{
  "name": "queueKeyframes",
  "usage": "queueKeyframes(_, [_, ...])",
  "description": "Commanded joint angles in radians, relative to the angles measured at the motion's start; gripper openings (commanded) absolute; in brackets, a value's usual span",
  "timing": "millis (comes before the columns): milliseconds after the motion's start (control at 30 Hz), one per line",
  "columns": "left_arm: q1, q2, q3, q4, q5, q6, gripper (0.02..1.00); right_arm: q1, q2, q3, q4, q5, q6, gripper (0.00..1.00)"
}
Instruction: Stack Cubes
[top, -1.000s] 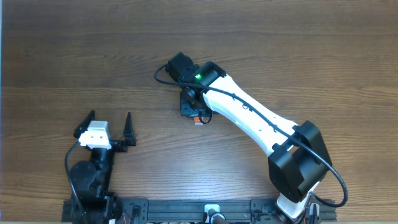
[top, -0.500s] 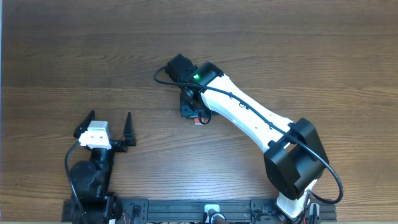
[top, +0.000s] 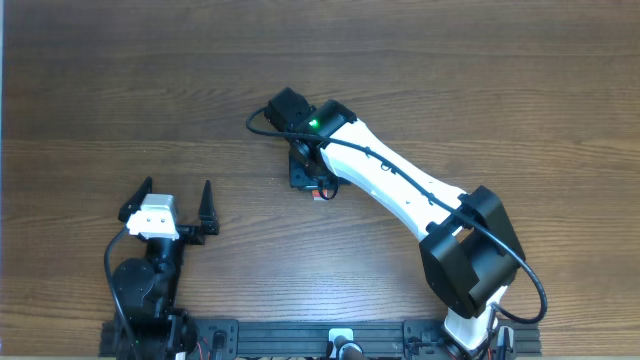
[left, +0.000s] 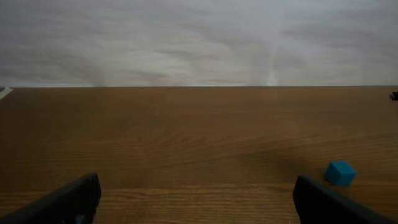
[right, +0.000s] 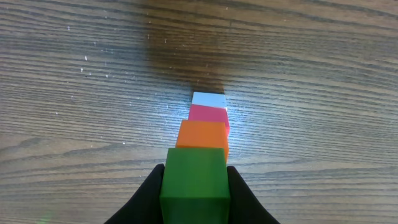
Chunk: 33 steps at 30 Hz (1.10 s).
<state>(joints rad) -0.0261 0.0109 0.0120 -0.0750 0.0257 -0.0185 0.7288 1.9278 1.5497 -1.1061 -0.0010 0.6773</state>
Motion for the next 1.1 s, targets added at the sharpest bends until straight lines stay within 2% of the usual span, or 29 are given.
queueKeyframes(33, [-0.005, -0.004, -0.005, -0.001, -0.008, 0.014, 1.000, -0.005, 0.012, -0.013, 0.002, -0.003, 0.006, 0.255])
queueKeyframes(133, [-0.005, -0.004, -0.005, -0.001, -0.008, 0.014, 0.998, -0.005, 0.012, -0.013, 0.002, -0.003, 0.006, 0.340])
queueKeyframes(433, [-0.005, -0.004, -0.005, -0.001, -0.008, 0.014, 0.998, -0.005, 0.012, -0.013, -0.001, -0.002, 0.006, 0.419])
queueKeyframes(667, [-0.005, -0.004, -0.005, -0.001, -0.008, 0.014, 0.998, -0.008, 0.012, -0.009, -0.002, -0.002, -0.006, 0.623])
queueKeyframes(767, [-0.005, -0.004, -0.005, -0.001, -0.008, 0.014, 0.998, -0.018, 0.012, 0.071, -0.079, 0.002, -0.040, 0.717])
queueKeyframes(1100, [-0.005, -0.004, -0.005, -0.001, -0.008, 0.014, 1.000, -0.085, 0.130, 0.431, -0.335, 0.029, -0.147, 0.724])
